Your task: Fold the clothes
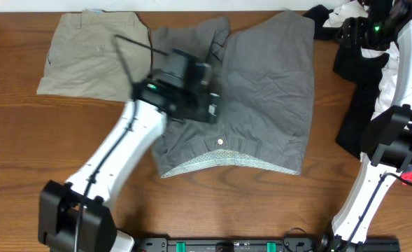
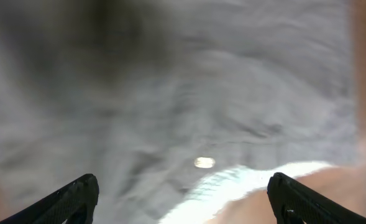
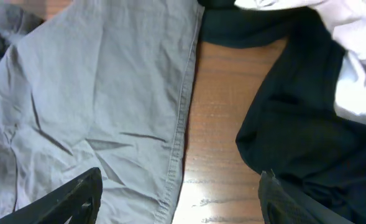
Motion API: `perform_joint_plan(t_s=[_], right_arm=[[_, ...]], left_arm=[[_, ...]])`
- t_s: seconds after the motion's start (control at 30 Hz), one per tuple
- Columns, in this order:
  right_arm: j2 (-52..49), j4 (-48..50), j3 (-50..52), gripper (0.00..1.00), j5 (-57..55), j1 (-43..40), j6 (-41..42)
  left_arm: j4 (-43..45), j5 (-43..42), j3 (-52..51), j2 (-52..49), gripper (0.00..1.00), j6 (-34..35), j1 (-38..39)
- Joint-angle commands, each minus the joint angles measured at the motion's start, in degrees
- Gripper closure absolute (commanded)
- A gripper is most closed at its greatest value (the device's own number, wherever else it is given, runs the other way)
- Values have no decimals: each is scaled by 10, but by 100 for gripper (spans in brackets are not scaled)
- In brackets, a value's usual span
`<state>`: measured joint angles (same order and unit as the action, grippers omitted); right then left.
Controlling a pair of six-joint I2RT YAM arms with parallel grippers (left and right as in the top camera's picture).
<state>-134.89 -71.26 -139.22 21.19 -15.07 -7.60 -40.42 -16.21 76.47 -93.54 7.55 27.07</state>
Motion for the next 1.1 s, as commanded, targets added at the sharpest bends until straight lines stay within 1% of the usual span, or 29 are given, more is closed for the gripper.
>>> perform_joint_plan(t_s=[0.0, 0.1, 0.2, 0.33, 0.4, 0.47, 0.67, 0.7, 0.87, 0.93, 1.0, 1.03, 1.07], right_arm=[[8, 4, -7, 20, -26, -5, 25], [8, 5, -7, 20, -48, -9, 35], [8, 8, -7, 19, -56, -16, 42], [8, 10, -7, 19, -56, -27, 55], [8, 10, -7, 19, -56, -31, 55], [8, 9, -7, 19, -56, -33, 59], [8, 7, -7, 19, -56, -32, 75], [8, 7, -7, 19, -56, -32, 79], [8, 7, -7, 20, -56, -26, 80], [8, 8, -7, 20, -58, -25, 80], [8, 9, -7, 20, -58, -24, 80], [8, 8, -7, 20, -58, -23, 80], [8, 8, -7, 20, -58, -23, 80]], left_arm=[[25, -5, -3, -11, 12, -34, 61], [58, -5, -3, -26, 12, -35, 106], [83, -14, -3, -54, 11, -35, 136], [161, -48, -3, -113, 6, -83, 170], [202, -48, -2, -141, 4, -91, 179], [226, -51, 1, -164, 3, -91, 182], [220, -55, 4, -214, 4, -102, 181], [214, -51, 4, -220, 5, -101, 181], [168, -37, 4, -235, 20, -83, 164], [151, -37, 4, -235, 28, -61, 150], [129, -37, 4, -237, 38, -41, 133], [117, -37, 3, -238, 41, -35, 126], [104, -37, 3, -241, 41, -29, 118]])
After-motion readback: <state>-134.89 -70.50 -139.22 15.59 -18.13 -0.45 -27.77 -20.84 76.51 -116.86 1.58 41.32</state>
